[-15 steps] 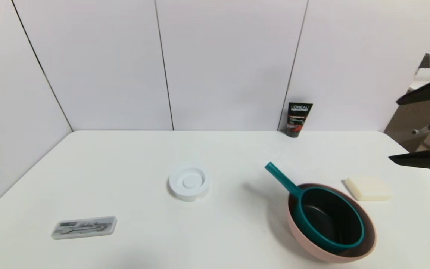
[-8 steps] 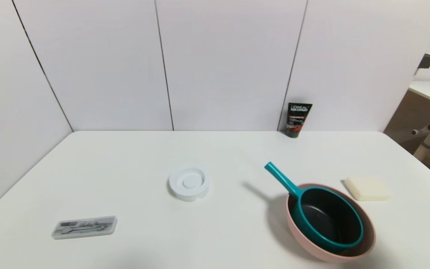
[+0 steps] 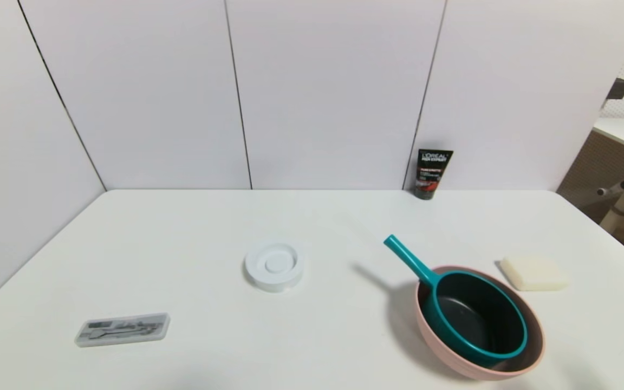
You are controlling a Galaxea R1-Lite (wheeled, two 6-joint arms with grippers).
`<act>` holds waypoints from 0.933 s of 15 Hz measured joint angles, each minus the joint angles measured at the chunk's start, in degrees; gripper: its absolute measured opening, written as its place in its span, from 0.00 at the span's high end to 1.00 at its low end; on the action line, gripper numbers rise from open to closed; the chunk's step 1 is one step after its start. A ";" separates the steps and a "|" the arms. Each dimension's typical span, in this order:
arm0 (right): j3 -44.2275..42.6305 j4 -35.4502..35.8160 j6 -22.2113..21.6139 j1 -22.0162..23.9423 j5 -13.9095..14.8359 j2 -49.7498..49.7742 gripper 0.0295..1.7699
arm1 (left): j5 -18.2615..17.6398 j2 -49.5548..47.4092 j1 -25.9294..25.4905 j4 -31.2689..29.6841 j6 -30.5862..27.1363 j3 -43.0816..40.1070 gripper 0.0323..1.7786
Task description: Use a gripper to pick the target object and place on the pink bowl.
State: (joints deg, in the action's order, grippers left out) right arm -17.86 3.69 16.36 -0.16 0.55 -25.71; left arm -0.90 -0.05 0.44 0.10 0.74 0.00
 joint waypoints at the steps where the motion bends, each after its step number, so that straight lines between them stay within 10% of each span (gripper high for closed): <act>1: 3.40 3.68 -0.40 0.09 0.24 2.17 0.04 | -0.02 0.00 0.00 -0.02 0.02 0.00 0.05; 6: 16.04 10.33 -3.02 0.46 0.16 12.32 0.04 | 0.00 0.00 0.02 0.00 0.02 0.00 0.05; 14: 17.81 -1.57 -12.84 0.02 -2.50 25.20 0.04 | 0.02 0.00 0.00 0.00 0.13 0.00 0.05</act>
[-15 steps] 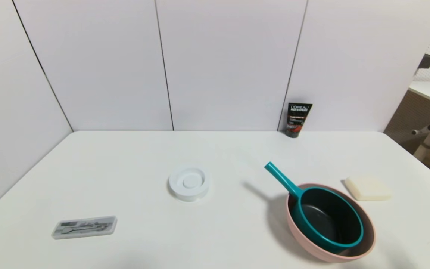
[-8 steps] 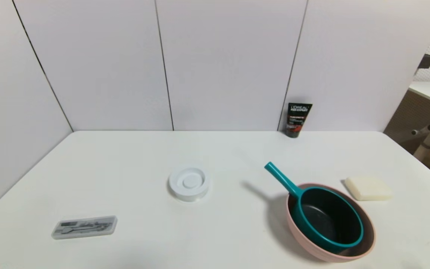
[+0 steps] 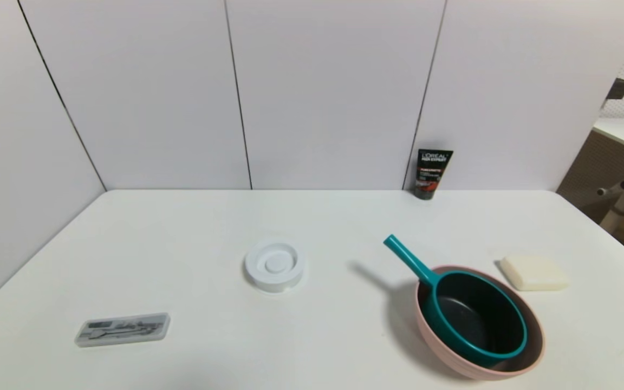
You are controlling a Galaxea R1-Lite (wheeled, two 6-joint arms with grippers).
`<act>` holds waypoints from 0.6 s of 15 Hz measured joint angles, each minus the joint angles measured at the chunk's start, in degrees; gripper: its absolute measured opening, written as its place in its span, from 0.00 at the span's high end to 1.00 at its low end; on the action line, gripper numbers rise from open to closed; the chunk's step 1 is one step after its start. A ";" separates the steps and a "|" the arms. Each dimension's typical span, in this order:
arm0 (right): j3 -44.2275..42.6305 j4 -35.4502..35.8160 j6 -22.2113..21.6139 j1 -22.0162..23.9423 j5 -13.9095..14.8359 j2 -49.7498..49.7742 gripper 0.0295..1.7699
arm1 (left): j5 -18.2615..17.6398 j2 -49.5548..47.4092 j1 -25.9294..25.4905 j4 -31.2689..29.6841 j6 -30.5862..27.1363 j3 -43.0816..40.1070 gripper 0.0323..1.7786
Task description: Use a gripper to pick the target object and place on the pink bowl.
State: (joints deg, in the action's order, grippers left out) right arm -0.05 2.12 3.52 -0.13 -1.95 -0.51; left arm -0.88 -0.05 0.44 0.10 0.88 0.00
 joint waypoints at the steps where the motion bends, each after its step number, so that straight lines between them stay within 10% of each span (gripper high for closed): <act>1: 0.02 0.02 -0.09 0.00 -0.02 0.27 0.04 | -0.02 0.00 0.00 0.00 0.00 0.00 0.05; 9: 0.05 0.02 -0.22 -0.02 0.13 0.61 0.04 | 0.00 0.00 0.02 0.00 -0.02 0.00 0.05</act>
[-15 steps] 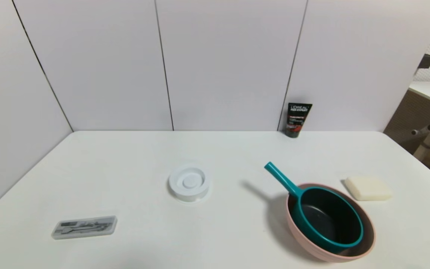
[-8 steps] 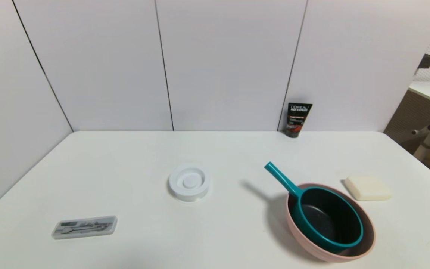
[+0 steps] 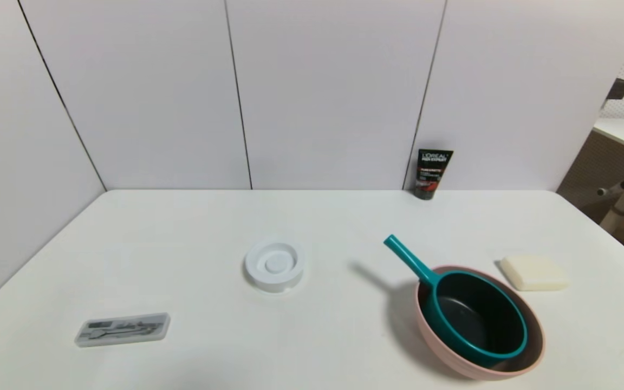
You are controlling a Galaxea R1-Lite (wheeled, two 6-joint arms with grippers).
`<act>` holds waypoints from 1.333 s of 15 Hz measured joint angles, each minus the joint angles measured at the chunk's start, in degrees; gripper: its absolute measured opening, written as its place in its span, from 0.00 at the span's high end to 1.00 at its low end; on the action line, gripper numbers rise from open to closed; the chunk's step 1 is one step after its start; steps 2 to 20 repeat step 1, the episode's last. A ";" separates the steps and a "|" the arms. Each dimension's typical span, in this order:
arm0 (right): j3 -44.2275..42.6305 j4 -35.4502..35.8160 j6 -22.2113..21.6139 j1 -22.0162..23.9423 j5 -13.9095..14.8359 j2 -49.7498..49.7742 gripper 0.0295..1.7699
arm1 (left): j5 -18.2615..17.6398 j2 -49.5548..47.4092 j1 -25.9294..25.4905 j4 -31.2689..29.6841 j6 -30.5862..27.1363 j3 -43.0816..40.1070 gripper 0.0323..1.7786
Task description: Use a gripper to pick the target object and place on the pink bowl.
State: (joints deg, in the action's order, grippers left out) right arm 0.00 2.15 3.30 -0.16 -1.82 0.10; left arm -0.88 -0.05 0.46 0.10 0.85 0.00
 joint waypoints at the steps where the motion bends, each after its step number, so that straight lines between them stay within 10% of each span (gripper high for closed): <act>1: 0.00 -0.02 0.52 0.00 -0.07 0.00 0.04 | 0.00 0.00 -0.02 0.00 0.02 0.00 0.05; 20: 0.00 -0.02 0.52 0.00 -0.07 0.00 0.04 | 0.00 0.00 -0.02 0.00 0.02 0.00 0.05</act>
